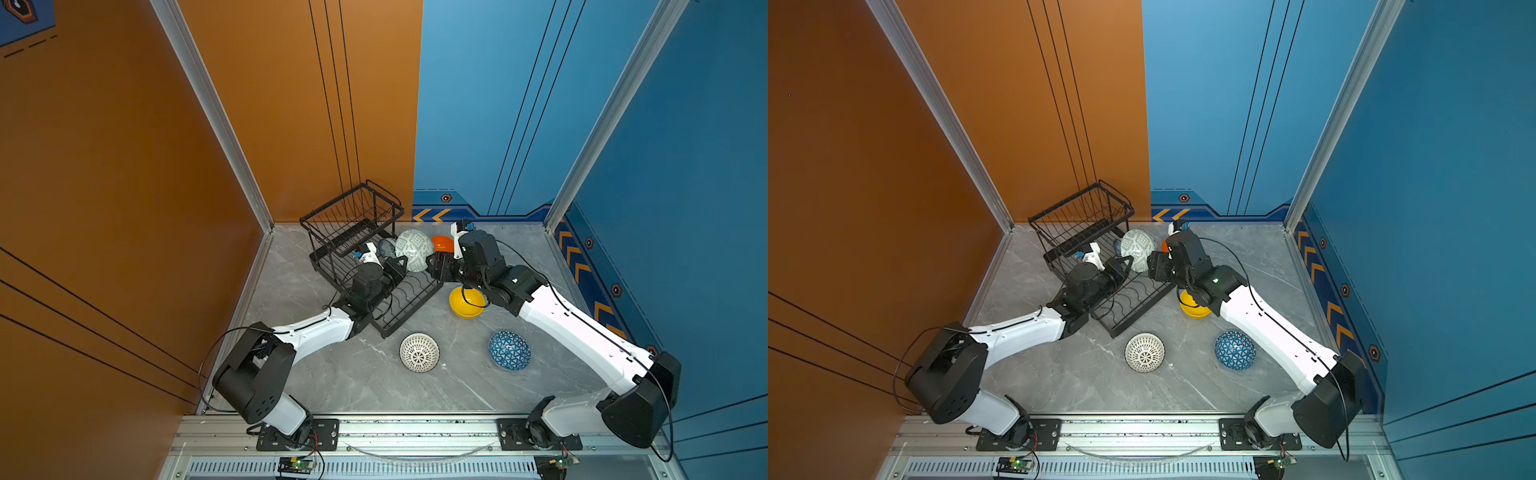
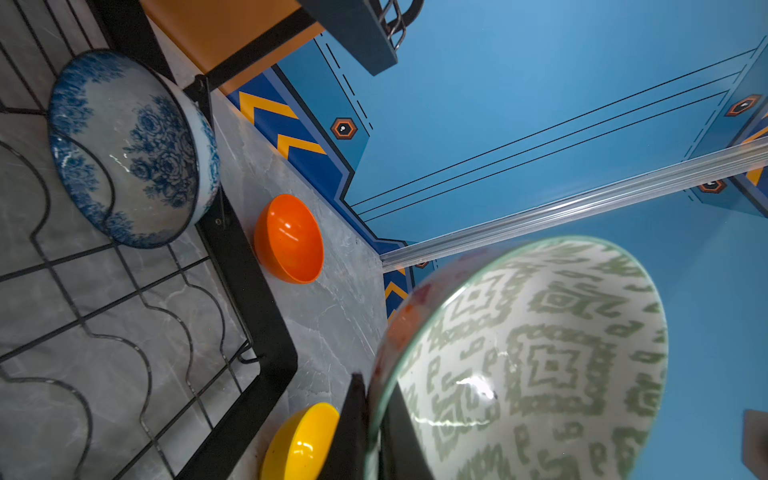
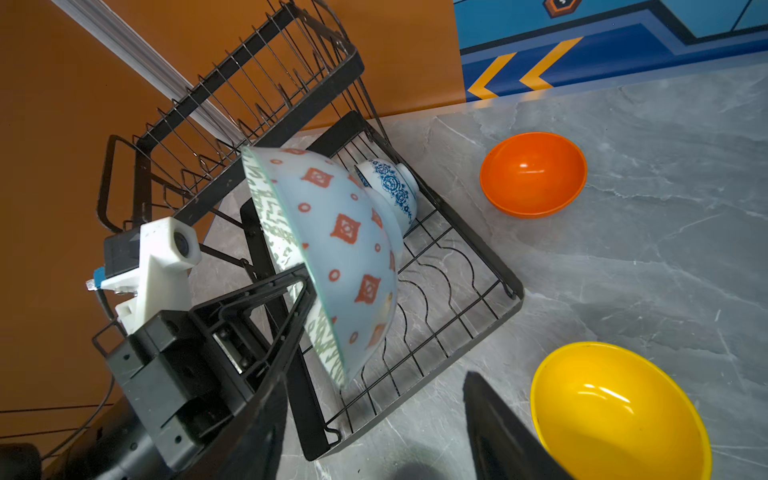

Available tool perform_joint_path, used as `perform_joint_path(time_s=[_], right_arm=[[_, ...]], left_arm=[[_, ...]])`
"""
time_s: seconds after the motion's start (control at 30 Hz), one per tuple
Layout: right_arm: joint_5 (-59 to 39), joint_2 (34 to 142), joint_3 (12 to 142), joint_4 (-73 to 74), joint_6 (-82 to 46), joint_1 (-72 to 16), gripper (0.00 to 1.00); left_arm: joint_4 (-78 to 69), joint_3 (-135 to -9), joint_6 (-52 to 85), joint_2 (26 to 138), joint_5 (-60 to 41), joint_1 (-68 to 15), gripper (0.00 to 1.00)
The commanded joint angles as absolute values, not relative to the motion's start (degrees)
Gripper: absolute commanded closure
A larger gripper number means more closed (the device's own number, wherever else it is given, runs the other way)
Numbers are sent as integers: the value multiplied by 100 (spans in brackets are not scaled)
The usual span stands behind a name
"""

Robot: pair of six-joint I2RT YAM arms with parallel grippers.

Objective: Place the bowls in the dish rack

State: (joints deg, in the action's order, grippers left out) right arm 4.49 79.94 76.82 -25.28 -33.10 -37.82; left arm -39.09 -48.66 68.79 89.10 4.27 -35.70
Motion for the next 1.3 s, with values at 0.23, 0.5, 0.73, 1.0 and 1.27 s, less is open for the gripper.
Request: perform_joint_path(time_s=[0.23, 0.5, 0.73, 1.0, 1.27], right_arm=[[1316, 7838, 7218, -1829, -3349, -3735, 54], [1571, 7991, 7047, -1427, -3467, -3798, 66], [2048, 8056, 6916, -1234, -3663, -3928, 86], [2163, 8024, 6707, -954, -3826, -3925, 100], [2786, 8064, 6638, -775, -3568, -4252, 100]], left_arm=[[-4810, -5145, 7088, 9115, 633, -3792, 100], [-4862, -5151, 7042, 9151, 872, -3961, 100], [-5012, -5192, 6926, 9243, 1063, -4132, 100], [-5037, -5182, 6996, 9332, 1014, -4155, 100], [-5034, -5118, 6970, 9328, 997, -4122, 78]])
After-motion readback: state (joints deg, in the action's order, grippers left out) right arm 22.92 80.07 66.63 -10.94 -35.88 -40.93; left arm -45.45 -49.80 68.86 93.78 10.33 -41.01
